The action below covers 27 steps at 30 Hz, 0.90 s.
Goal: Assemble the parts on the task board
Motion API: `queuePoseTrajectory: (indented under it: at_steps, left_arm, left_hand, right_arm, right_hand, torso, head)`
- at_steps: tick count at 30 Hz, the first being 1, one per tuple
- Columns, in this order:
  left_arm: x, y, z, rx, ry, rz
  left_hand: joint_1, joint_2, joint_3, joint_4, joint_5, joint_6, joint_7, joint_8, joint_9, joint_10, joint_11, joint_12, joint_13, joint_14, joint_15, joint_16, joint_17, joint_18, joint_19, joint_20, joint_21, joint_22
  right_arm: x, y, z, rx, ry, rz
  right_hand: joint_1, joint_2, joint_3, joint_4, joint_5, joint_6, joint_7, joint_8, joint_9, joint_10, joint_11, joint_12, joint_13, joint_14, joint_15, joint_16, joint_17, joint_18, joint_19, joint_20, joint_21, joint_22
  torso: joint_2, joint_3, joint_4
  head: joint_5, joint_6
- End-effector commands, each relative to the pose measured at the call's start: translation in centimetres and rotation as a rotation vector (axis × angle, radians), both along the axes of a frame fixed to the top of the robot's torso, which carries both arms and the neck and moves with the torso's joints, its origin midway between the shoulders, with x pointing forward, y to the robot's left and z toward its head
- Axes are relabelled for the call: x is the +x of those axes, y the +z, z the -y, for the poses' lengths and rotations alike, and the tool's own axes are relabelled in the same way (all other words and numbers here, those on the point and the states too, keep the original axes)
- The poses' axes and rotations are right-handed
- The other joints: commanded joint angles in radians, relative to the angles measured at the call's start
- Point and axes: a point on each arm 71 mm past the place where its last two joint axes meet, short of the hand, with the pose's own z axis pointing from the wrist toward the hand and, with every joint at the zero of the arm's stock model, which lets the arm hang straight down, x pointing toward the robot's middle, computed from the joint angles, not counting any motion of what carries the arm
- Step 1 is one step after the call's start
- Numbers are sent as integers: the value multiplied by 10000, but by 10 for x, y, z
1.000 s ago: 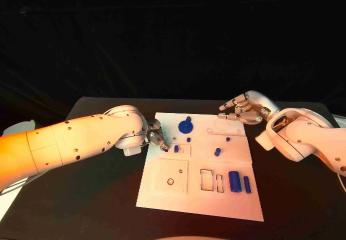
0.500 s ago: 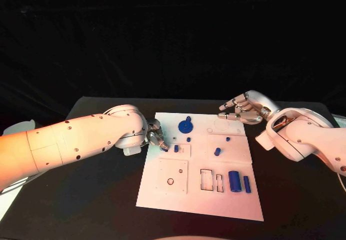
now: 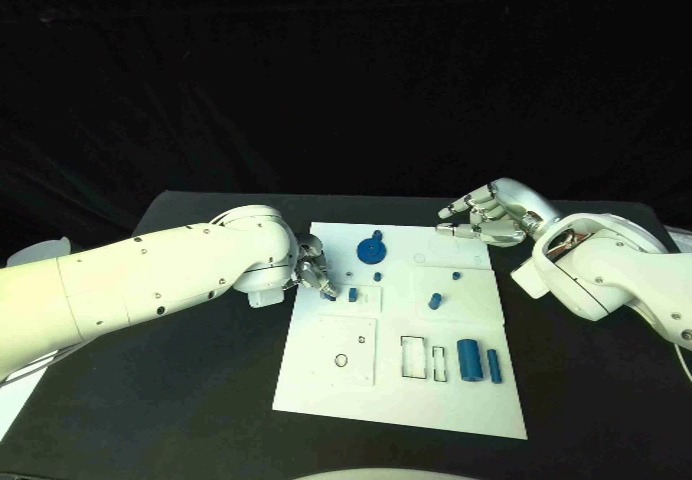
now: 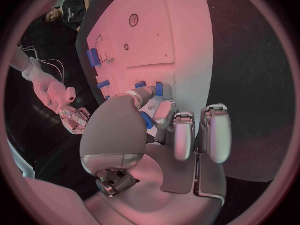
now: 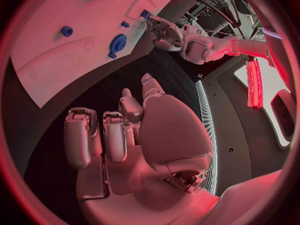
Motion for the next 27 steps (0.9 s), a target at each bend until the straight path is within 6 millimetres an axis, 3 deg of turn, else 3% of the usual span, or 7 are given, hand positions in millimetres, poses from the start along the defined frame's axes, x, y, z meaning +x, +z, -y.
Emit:
queuePoseTrajectory:
  at_steps: [1,4,16,27]
  left_arm:
    - [-4,-6,2,424,-285,-527]
    - [-3,-7,3,489,-274,-573]
    - [1,-9,5,603,-148,-595]
    - [3,-10,6,658,-137,-634]
  left_hand:
    - [-218,-45,939,-1047,12,290,-202,-40,-52,109,1,66,60,1072,-78,31,2633,-138,750,-82,51,1982]
    - [-341,-40,806,-1004,11,411,-249,-82,-130,260,-35,390,466,1072,-108,31,2633,-142,758,-96,63,1999]
    - [-1008,196,351,-567,20,740,-342,-245,-398,332,-110,580,710,1072,-170,31,2633,-147,767,-149,75,2025]
    - [-1321,253,152,-381,15,889,-370,-302,-511,393,-130,713,881,1072,-185,31,2633,-160,790,-163,113,2077]
  right_arm:
    - [-1,-1,-1,-56,119,-48]
    - [-1,-1,-1,-58,116,-48]
    - [-2,0,-1,-63,105,-53]
    - [-2,0,0,-67,110,-61]
  right_hand:
    - [60,24,-56,-5,43,13,-31,14,13,-42,-5,-48,-11,863,42,-33,1886,-23,10,32,-40,284]
    - [60,24,-56,-5,43,13,-31,14,13,-42,-5,-48,-11,863,42,-33,1886,-23,10,32,-40,284]
    - [60,24,-56,-5,43,13,-31,14,13,-42,-5,-48,-11,863,42,-33,1886,-23,10,32,-40,284]
    - [60,24,-56,-5,43,13,-31,14,13,-42,-5,-48,-11,863,42,-33,1886,-23,10,32,-40,284]
  torso:
    - [0,6,-5]
    - [4,4,-10]
    - [-1,3,-3]
    - [2,-2,-3]
  head:
    - [-6,-9]
    - [-12,-7]
    - [-35,-28]
    - [-54,-37]
